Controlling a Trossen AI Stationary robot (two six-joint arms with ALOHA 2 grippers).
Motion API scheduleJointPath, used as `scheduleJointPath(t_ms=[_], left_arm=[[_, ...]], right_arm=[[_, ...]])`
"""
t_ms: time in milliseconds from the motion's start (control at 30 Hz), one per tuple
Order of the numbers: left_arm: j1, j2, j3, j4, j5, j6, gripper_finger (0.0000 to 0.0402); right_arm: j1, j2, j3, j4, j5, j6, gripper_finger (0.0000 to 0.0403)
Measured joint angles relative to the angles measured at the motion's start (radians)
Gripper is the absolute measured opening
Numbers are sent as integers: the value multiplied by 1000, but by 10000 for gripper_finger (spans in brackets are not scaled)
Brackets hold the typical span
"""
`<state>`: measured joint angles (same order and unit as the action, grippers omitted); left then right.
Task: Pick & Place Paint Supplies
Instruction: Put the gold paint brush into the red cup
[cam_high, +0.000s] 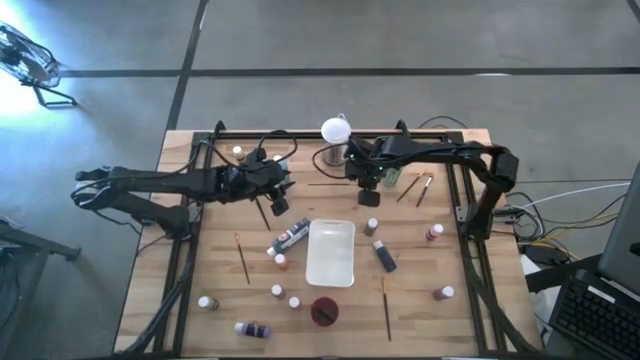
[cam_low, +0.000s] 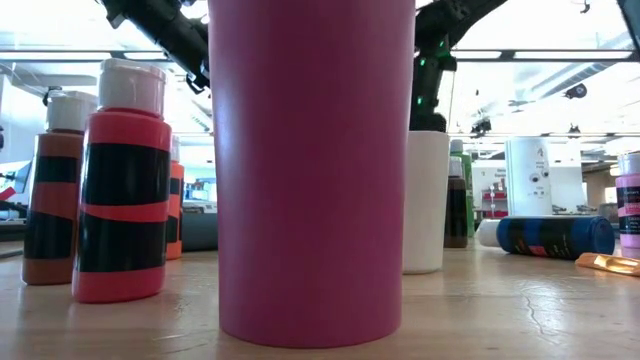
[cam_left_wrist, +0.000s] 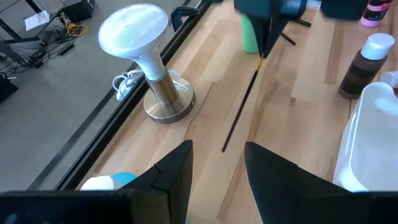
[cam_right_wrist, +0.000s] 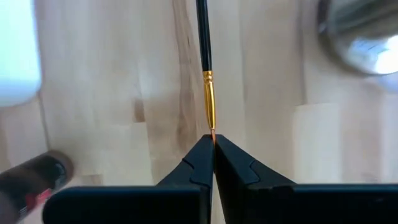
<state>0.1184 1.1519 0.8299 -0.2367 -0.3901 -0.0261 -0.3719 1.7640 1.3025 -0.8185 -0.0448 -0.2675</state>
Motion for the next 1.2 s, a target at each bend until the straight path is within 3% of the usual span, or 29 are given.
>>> scheduleJointPath(t_ms=[233, 500, 700, 1000, 1200], left_arm=[[0, 0, 0, 0, 0, -2, 151], [0, 0, 0, -3, 7, -2, 151], [0, 0, 0, 10, 6, -21, 151], [0, 0, 2, 39, 58, -56, 151], [0, 0, 7, 95, 195, -127, 151]], right_arm=[[36, -175, 0, 5, 74, -31, 8], [154, -376, 0, 9, 277, -188, 8], [294, -461, 0, 14, 512, -396, 8], [521, -438, -1, 118, 1009, -678, 8], [642, -397, -1, 193, 1146, -820, 8]])
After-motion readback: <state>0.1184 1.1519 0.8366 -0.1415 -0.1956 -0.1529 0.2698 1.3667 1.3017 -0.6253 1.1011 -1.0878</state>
